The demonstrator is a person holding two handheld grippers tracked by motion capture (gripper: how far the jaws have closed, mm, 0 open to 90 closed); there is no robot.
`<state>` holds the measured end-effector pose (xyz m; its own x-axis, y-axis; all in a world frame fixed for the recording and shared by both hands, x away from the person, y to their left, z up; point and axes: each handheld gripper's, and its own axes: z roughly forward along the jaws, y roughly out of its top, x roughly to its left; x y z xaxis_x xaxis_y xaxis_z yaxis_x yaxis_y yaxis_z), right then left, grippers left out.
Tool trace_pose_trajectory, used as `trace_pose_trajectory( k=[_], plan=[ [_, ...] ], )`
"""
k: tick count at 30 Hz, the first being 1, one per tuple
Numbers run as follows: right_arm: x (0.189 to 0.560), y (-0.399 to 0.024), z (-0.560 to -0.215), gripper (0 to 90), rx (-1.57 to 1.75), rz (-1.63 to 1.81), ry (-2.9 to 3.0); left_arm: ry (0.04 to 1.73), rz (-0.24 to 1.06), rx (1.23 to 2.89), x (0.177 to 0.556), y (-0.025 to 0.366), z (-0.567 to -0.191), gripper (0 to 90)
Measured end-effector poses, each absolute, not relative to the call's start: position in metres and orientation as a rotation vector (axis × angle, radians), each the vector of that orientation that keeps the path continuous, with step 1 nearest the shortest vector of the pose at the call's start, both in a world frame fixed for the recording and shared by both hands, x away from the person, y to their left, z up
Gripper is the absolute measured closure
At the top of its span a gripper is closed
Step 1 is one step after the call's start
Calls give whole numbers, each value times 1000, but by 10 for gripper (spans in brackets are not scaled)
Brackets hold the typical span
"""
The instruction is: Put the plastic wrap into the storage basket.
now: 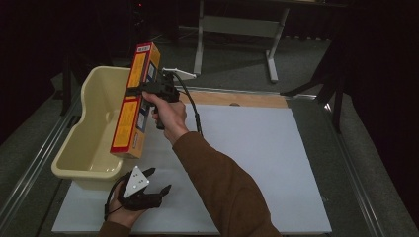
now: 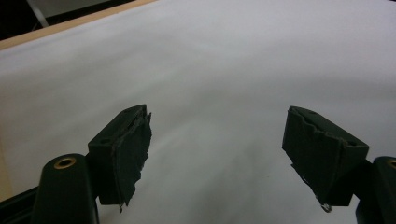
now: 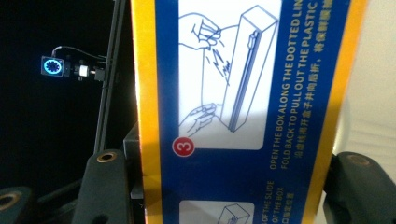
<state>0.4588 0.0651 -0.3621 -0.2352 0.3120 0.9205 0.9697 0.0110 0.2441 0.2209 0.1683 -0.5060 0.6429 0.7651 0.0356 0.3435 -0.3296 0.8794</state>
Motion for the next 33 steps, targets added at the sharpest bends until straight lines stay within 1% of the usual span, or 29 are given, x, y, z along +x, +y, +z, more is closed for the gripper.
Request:
trace_pose_trajectory(
  k=[14, 33],
  plan=[
    [459, 94, -366, 392, -1358, -1244, -1620, 866, 580, 1912, 220, 168, -505, 233],
    [459, 104, -379, 391, -1429, -1242, -1617, 847, 580, 1911, 219, 167, -505, 233]
  ],
)
